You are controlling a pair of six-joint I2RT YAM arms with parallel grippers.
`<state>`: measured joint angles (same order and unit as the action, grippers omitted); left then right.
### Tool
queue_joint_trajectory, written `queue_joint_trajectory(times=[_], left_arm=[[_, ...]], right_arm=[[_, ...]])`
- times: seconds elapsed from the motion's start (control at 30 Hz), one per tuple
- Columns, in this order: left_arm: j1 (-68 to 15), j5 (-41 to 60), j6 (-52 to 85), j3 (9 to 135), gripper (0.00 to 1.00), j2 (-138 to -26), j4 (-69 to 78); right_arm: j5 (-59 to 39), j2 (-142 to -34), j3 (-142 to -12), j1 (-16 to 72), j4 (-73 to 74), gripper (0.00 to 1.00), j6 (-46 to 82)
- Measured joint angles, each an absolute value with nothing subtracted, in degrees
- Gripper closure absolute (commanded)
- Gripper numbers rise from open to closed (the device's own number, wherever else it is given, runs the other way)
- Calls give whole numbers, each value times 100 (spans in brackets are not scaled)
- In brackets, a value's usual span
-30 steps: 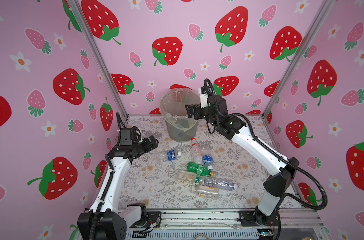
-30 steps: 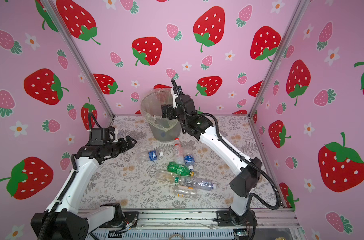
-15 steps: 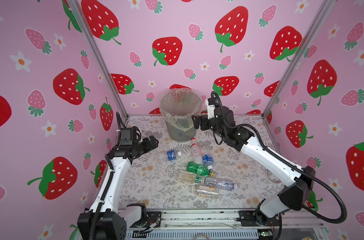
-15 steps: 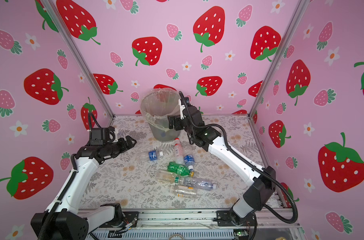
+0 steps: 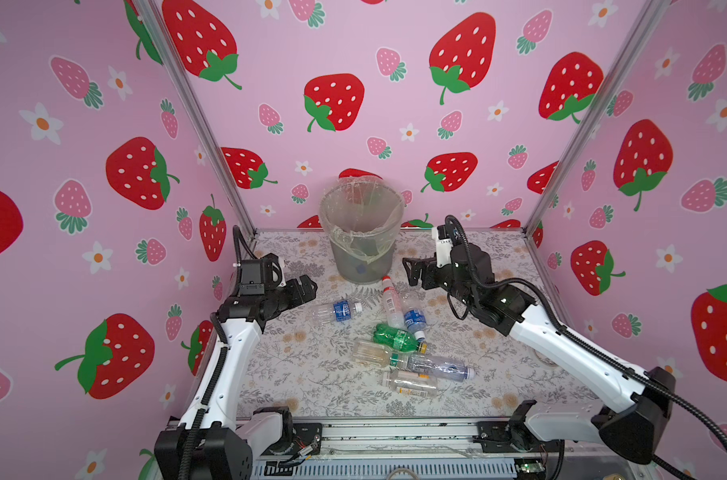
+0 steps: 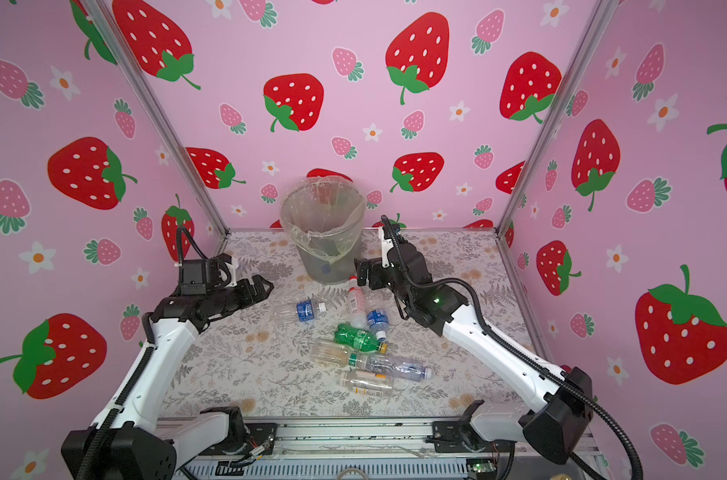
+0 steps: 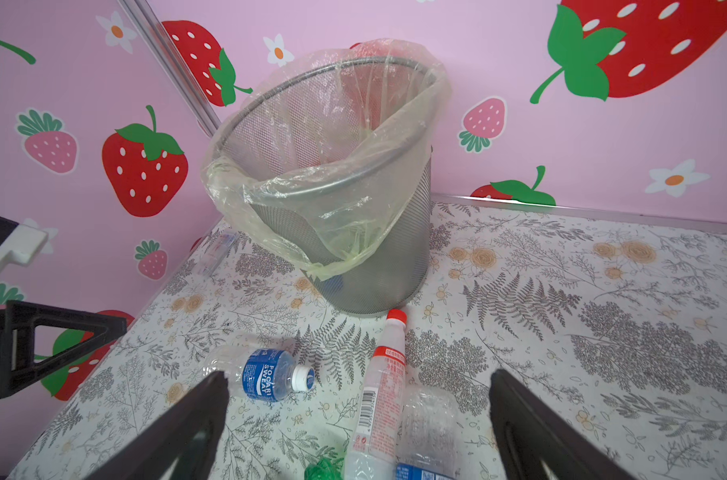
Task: Throw the plastic bottles in the bin
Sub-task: 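Draw the right gripper back over the remaining bottles, then lower the left gripper onto the POCARI SWEAT bottle and close on it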
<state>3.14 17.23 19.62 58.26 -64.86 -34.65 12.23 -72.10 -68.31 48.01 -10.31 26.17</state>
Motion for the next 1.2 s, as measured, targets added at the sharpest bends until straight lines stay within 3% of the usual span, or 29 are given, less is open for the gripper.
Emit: queue_joint_trajectory(times=[0.53,0.97,1.2], left_arm=[[106,1728,987,5704,1,-6744,-3284],[30,2056,47,5743,1,-6681,-2875],[-301,2226,-1033,6239,1,-7509,-3072]], right_arm=[[1260,-5520,-4971,4799,-1070,1,3223],[1391,-4987,-4309,4794,-1267,1,3424],[1304,-4805,-4071,4794,-1339,1,3597]])
